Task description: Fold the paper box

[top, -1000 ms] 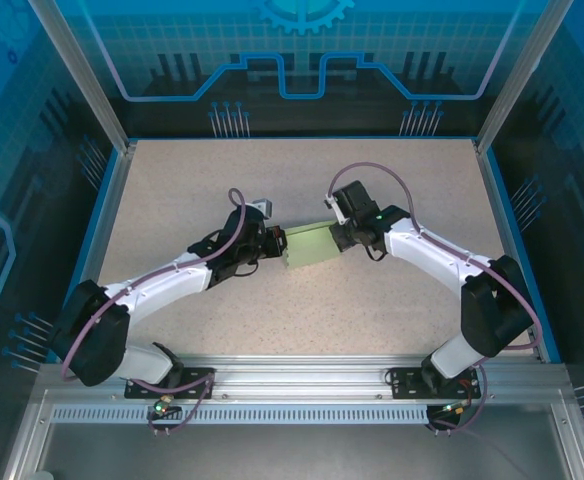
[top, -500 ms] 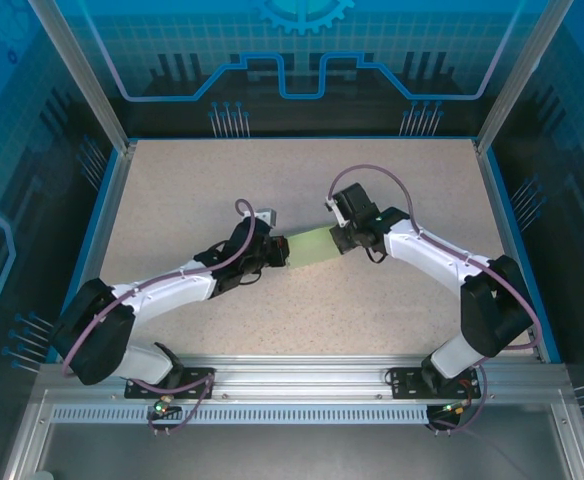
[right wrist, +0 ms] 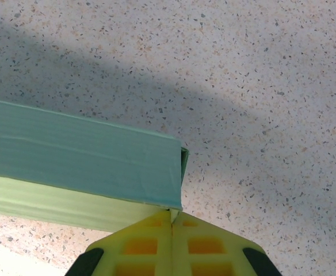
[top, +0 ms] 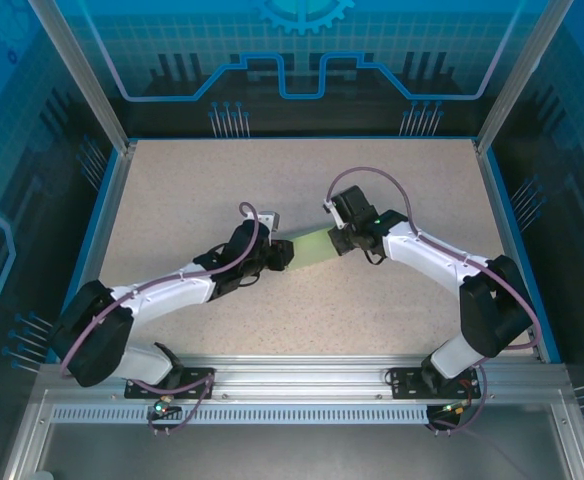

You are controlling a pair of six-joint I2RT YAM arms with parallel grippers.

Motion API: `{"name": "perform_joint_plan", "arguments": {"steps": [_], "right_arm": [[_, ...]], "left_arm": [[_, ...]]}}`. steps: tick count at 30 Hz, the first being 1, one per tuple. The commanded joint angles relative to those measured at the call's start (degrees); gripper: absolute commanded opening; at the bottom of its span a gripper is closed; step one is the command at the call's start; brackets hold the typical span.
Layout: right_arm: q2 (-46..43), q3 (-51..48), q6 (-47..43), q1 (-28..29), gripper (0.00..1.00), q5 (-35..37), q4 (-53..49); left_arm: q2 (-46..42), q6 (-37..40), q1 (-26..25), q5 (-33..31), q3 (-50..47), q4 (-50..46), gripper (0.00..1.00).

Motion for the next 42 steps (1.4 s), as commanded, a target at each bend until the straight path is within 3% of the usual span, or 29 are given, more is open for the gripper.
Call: {"name": "perform_joint_plan", "arguments": {"steps": [1, 7, 18, 30, 42], "right_arm": [[-0.2, -1.2, 0.2, 1.0, 0.0, -1.0, -2.2], [-0.1, -0.8, 0.4, 1.1, 0.0, -1.1, -2.4], [0.2, -0.2, 0.1, 1.2, 0.0, -0.8, -2.7], [-0.1, -0.7, 0.4, 1.3, 0.0, -0.6, -2.5], [0.0, -0.2, 0.4, 1.5, 0.0, -0.8, -2.6]], "left_arm": [[-4.0, 2.4, -0.3, -0.2, -0.5, -0.9, 0.41], [-7.4, 3.2, 1.0, -0.7, -0.6, -3.6, 0.52], [-1.6, -4.2, 9.6, 9.7, 2.2, 1.1, 0.63], [5.4, -6.0, 9.8, 14.7, 1.1, 4.4, 0.64], [3.8, -5.4, 9.7, 12.7, -0.4, 5.1, 0.68]]}}
